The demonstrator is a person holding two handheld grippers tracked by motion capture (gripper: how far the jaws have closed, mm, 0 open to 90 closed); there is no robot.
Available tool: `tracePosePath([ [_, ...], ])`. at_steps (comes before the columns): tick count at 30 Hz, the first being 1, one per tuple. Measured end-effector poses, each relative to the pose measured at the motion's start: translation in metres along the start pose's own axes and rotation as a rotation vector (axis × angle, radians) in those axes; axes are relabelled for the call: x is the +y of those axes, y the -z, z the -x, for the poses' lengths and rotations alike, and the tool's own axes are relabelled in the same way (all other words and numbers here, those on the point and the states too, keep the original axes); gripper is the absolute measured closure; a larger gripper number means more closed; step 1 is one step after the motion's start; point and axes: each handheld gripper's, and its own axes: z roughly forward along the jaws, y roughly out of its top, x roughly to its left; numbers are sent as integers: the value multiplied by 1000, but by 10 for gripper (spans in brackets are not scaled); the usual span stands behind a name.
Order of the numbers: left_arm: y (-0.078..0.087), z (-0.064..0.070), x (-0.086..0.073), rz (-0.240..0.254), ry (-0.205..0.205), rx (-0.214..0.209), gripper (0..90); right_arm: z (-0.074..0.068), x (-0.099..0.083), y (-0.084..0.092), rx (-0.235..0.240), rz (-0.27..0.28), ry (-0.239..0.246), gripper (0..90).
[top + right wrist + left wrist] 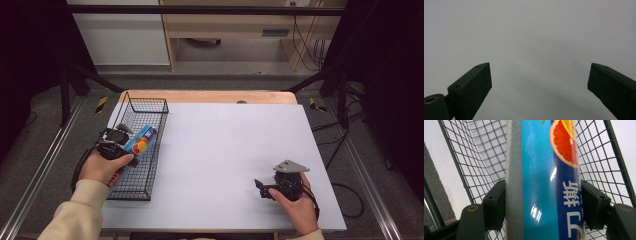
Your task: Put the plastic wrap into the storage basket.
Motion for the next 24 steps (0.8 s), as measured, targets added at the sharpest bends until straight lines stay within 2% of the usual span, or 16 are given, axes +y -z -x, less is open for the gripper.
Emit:
tracePosePath([
  [17, -3, 2, 4, -35, -13, 10, 312, 0, 0, -1, 3, -4, 8, 57],
  [24, -5, 7, 6, -56, -31, 35, 308, -1, 0, -1, 8, -6, 6, 57],
])
